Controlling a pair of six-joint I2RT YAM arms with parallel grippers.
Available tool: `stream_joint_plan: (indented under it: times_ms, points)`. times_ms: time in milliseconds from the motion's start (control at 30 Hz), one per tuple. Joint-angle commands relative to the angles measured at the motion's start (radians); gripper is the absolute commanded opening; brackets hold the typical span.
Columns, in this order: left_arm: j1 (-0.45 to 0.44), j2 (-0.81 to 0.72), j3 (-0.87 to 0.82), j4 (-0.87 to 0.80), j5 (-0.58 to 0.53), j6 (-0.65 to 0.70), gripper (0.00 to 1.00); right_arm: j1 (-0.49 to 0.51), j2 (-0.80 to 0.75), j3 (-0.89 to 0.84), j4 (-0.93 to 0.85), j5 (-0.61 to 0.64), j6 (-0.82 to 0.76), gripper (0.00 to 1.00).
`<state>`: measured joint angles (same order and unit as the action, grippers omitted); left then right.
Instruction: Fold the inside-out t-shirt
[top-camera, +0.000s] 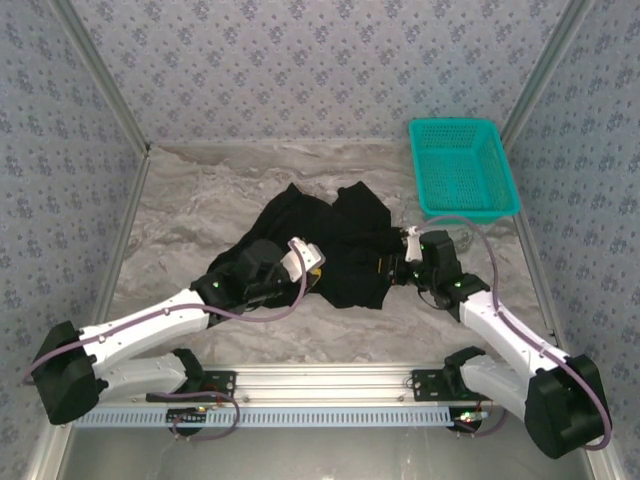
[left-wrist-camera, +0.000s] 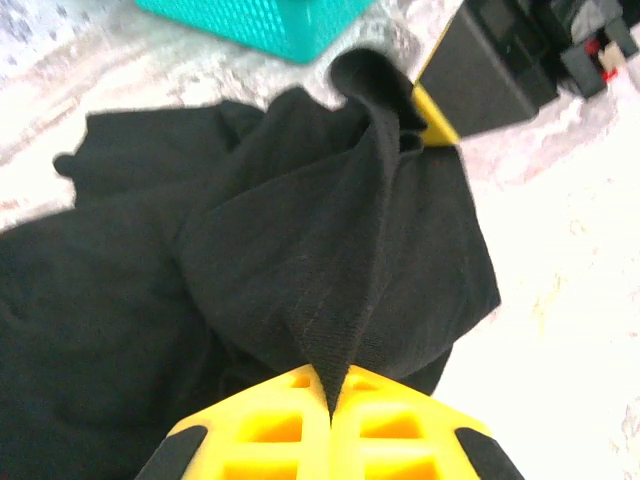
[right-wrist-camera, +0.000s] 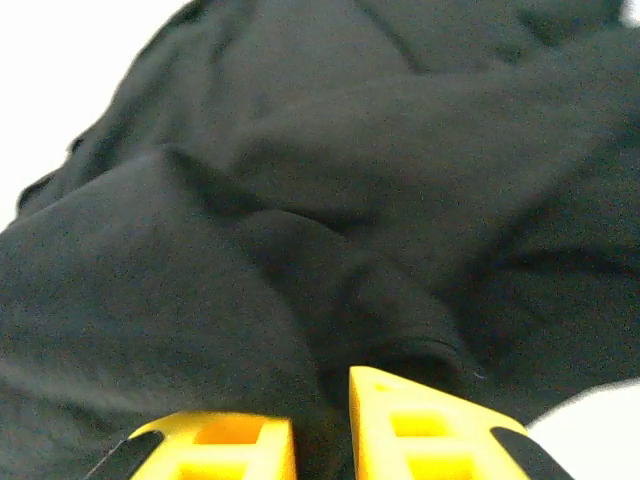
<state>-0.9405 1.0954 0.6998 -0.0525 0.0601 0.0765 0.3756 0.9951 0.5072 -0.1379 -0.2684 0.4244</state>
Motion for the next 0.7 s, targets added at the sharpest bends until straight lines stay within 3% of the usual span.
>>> stream_joint_plan:
  times_ms: [0,200,433,567,667]
  points:
    - [0.003,0.011,-0.013,0.018,0.028,-0.021,0.0,0.005,0.005,0.023,-0.104,0.136,0.013,0.32]
    - [0.003,0.048,0.003,0.017,0.032,-0.026,0.0,0.038,-0.046,0.079,-0.101,0.011,-0.101,0.49]
    - [0.005,0.082,0.065,-0.024,0.029,-0.041,0.0,0.102,-0.058,0.143,-0.228,-0.027,-0.152,0.57]
    - [0.005,0.102,0.115,-0.07,0.029,-0.066,0.0,0.247,-0.05,0.147,-0.267,0.087,-0.141,0.63]
    - [0.005,0.106,0.133,-0.081,0.035,-0.079,0.0,0.333,-0.018,0.133,-0.245,0.197,-0.154,0.76]
